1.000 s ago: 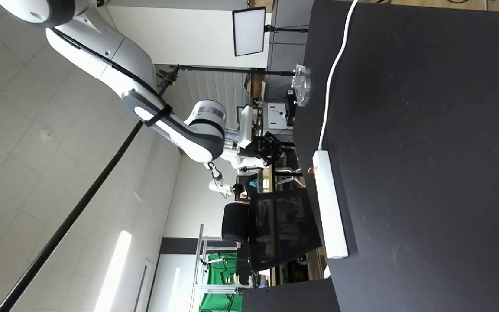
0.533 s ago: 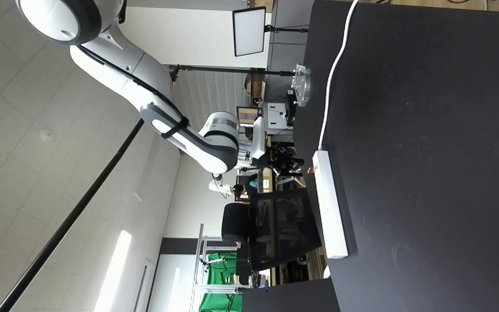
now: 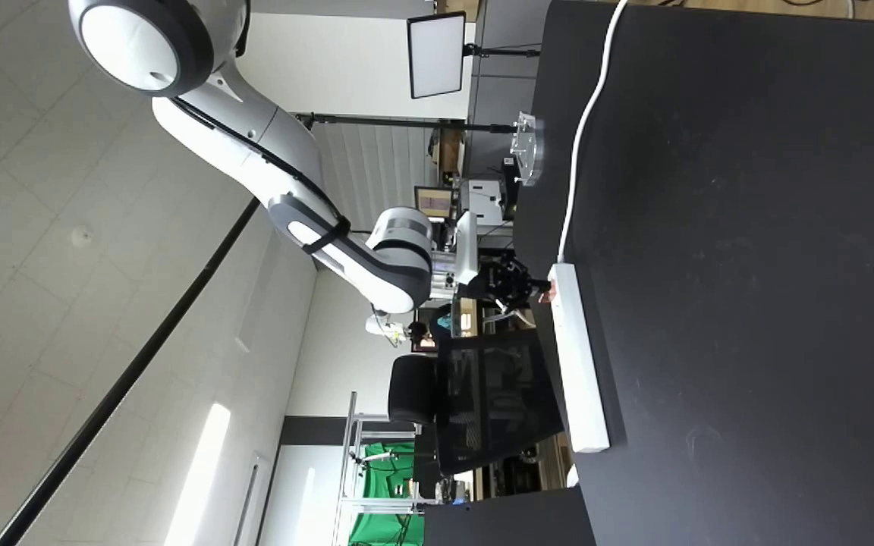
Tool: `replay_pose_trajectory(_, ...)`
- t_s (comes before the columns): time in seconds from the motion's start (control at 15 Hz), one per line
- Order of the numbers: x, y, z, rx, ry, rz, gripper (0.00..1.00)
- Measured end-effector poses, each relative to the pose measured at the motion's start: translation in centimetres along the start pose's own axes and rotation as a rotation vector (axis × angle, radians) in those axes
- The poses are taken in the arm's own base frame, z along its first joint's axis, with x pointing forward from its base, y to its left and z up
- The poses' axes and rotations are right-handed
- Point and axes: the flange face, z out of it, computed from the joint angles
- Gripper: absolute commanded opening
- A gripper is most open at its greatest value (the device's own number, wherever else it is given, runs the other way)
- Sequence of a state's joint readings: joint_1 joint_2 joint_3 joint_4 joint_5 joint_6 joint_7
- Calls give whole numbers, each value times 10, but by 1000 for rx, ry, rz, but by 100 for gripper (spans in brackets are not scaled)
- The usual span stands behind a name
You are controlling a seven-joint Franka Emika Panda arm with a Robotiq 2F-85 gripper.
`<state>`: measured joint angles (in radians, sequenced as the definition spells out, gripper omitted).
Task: Push down on the button on the adaptor.
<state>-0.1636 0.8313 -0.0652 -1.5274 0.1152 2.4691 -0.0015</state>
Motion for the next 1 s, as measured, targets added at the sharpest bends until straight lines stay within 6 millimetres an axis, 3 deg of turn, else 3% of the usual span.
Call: replay_pose_trajectory(1.0, 4, -2, 8, -16, -62, -17, 0)
